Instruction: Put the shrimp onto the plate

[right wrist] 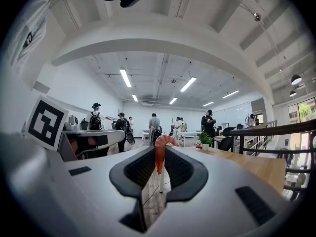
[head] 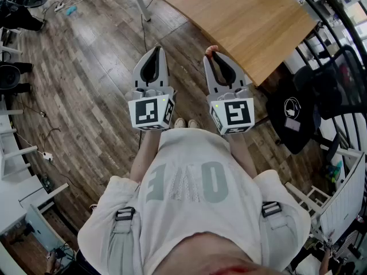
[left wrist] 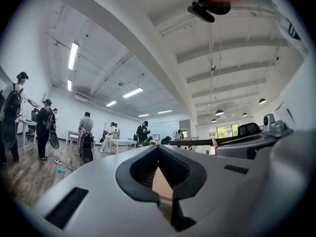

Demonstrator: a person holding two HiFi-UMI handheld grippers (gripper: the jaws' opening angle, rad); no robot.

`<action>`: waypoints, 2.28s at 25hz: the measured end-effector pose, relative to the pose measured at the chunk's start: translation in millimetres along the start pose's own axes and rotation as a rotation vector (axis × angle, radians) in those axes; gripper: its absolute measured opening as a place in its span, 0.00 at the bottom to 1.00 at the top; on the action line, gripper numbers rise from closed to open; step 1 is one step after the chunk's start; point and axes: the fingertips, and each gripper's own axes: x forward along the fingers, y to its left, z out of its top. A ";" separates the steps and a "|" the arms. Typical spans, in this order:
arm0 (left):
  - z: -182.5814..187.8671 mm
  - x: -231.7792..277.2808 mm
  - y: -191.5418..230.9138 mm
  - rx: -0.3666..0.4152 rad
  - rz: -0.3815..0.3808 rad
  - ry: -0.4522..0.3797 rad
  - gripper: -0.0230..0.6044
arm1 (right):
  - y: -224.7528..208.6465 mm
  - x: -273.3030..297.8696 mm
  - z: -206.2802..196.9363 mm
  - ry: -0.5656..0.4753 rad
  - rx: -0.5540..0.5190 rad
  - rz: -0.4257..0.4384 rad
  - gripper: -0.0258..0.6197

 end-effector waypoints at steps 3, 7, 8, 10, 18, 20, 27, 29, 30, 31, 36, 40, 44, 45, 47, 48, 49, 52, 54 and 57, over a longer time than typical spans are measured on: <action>3.7 -2.8 2.1 -0.003 0.002 -0.008 0.05 | 1.8 -1.4 1.6 0.002 0.000 -0.007 0.14; 5.8 -2.5 5.7 -0.006 -0.002 -0.014 0.05 | 4.3 0.7 2.2 0.003 -0.004 -0.005 0.14; 5.6 -2.7 6.7 -0.007 -0.003 -0.014 0.05 | 6.1 1.3 1.6 0.003 -0.005 -0.001 0.14; 4.6 -3.7 8.8 -0.008 -0.005 -0.012 0.05 | 9.5 1.6 -0.7 0.006 -0.001 0.004 0.14; 5.3 -3.7 24.2 -0.016 -0.009 -0.014 0.05 | 18.4 7.8 2.6 -0.016 0.025 -0.004 0.14; 3.8 -3.5 28.1 -0.018 -0.012 -0.013 0.05 | 21.3 11.2 0.8 -0.008 0.016 -0.008 0.14; -0.8 -8.6 56.8 -0.034 -0.007 -0.008 0.05 | 38.9 30.8 -6.1 0.024 0.036 -0.021 0.14; -1.6 -10.8 67.5 -0.041 -0.007 -0.005 0.05 | 46.5 38.1 -8.1 0.035 0.040 -0.024 0.14; -1.5 -11.3 72.7 -0.045 -0.010 -0.005 0.05 | 50.4 42.1 -8.8 0.041 0.040 -0.024 0.14; -0.9 -11.4 77.7 -0.048 -0.014 -0.006 0.05 | 54.4 46.0 -8.7 0.044 0.037 -0.026 0.14; -3.1 -5.7 95.2 -0.061 -0.028 -0.007 0.05 | 60.7 56.7 -3.3 0.046 0.031 -0.071 0.14; -7.8 2.7 93.5 -0.071 -0.050 -0.004 0.05 | 51.5 58.7 -4.9 0.055 0.021 -0.096 0.14; -8.3 15.2 92.4 -0.076 -0.069 -0.009 0.05 | 43.3 64.3 -4.8 0.060 0.013 -0.115 0.14; -7.8 18.5 92.7 -0.077 -0.071 -0.012 0.05 | 41.1 66.2 -4.2 0.059 0.010 -0.118 0.14; -6.6 25.3 92.5 -0.077 -0.073 -0.019 0.05 | 35.5 70.5 -2.6 0.056 0.007 -0.122 0.14; -6.0 29.1 92.2 -0.076 -0.075 -0.022 0.05 | 32.2 73.4 -1.8 0.054 0.005 -0.124 0.14; -5.9 33.0 92.0 -0.074 -0.076 -0.024 0.05 | 29.0 76.8 -1.2 0.051 0.004 -0.123 0.14; -10.3 47.4 92.9 -0.065 -0.072 -0.019 0.05 | 19.1 89.9 -1.1 0.041 0.004 -0.115 0.14; -15.0 59.6 93.3 -0.057 -0.067 -0.009 0.05 | 10.3 99.5 -1.9 0.034 0.008 -0.108 0.14; -20.6 78.1 92.8 -0.041 -0.060 -0.001 0.05 | -4.3 113.3 -5.9 0.030 0.017 -0.095 0.14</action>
